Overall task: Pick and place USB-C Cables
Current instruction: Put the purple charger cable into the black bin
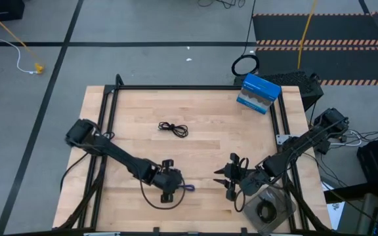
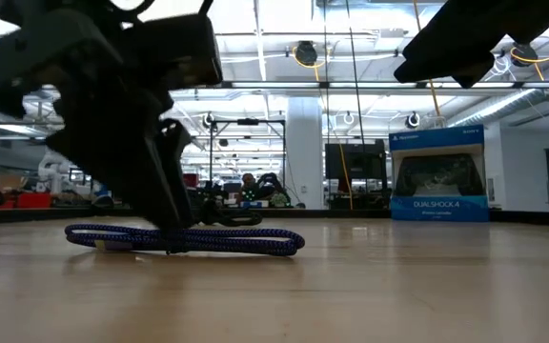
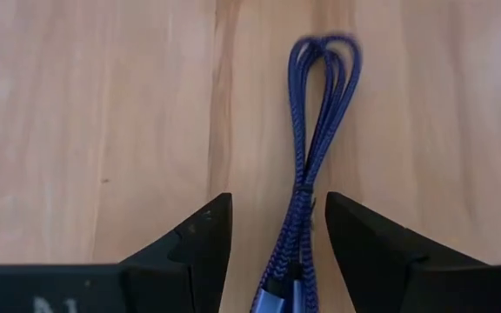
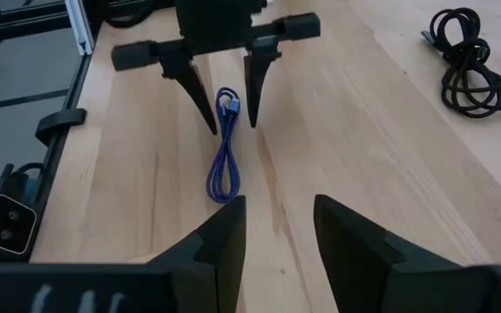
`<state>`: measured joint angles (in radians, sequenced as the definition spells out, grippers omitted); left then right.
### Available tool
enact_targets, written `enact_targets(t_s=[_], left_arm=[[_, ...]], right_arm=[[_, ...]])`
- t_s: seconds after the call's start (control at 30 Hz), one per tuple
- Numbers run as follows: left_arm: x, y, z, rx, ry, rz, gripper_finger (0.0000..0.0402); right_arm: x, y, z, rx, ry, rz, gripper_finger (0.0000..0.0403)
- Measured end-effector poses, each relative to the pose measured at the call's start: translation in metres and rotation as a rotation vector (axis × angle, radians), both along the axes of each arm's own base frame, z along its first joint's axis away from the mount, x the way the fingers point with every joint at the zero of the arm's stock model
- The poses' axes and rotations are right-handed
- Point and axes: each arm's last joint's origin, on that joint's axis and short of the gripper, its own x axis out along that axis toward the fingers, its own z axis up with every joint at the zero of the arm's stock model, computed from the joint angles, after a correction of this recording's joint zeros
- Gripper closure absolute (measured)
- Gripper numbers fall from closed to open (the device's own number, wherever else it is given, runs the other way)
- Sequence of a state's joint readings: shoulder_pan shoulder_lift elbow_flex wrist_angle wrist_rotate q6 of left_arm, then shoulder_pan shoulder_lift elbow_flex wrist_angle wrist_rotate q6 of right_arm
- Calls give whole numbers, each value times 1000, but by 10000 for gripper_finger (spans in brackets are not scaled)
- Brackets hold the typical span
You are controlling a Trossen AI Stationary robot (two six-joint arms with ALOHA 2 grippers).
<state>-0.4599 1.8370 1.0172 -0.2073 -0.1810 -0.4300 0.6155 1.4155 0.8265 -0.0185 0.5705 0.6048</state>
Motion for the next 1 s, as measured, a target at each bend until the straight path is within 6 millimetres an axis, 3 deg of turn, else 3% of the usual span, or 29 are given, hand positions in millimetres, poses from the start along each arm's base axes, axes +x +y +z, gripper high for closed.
enact_targets(t_s=[0.6,1.0], left_arm=[[0,-8,-14,33,19,-54,220],[-1,-11,-14,40,12,-88,346]], right_arm=[[0,0,0,-5,0,3,276],[0,0,0,-6,0,4,276]])
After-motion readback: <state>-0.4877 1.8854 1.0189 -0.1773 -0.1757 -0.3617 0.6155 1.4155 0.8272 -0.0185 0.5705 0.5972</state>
